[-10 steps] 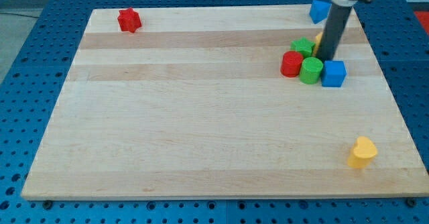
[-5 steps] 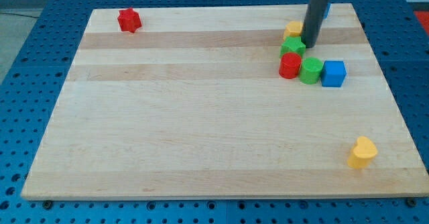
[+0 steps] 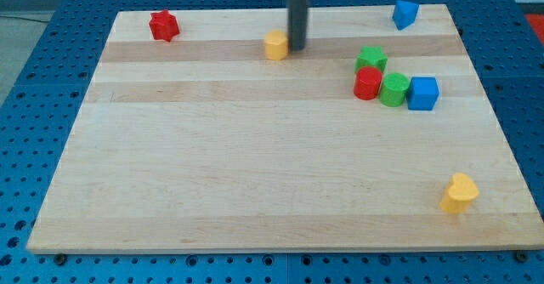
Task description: Push the yellow hexagon to the bottom of the red star
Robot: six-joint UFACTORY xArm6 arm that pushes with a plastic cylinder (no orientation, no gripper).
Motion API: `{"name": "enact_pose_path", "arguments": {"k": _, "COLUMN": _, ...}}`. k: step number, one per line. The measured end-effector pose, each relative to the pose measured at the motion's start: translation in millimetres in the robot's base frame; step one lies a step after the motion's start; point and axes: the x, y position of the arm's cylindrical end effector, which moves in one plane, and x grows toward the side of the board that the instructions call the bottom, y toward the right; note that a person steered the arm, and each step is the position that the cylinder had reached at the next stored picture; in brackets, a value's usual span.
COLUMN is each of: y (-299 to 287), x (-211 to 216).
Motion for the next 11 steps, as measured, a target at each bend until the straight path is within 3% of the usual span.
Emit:
{"name": "enact_pose_path", "arguments": {"k": 2, "y": -76.4, "x": 8.1}}
{"name": "enact_pose_path", "arguments": {"k": 4, "y": -115.2, "x": 40.9}}
{"name": "enact_pose_path", "arguments": {"k": 6, "y": -196.7, "x": 41.2}}
{"name": "enact_pose_path", "arguments": {"k": 8, "y": -209.2, "x": 39.8}}
{"name": "enact_pose_path", "arguments": {"k": 10, "y": -171.8, "x": 36.6}}
{"name": "enact_pose_path", "arguments": {"k": 11, "y": -188.4, "x": 31.9}}
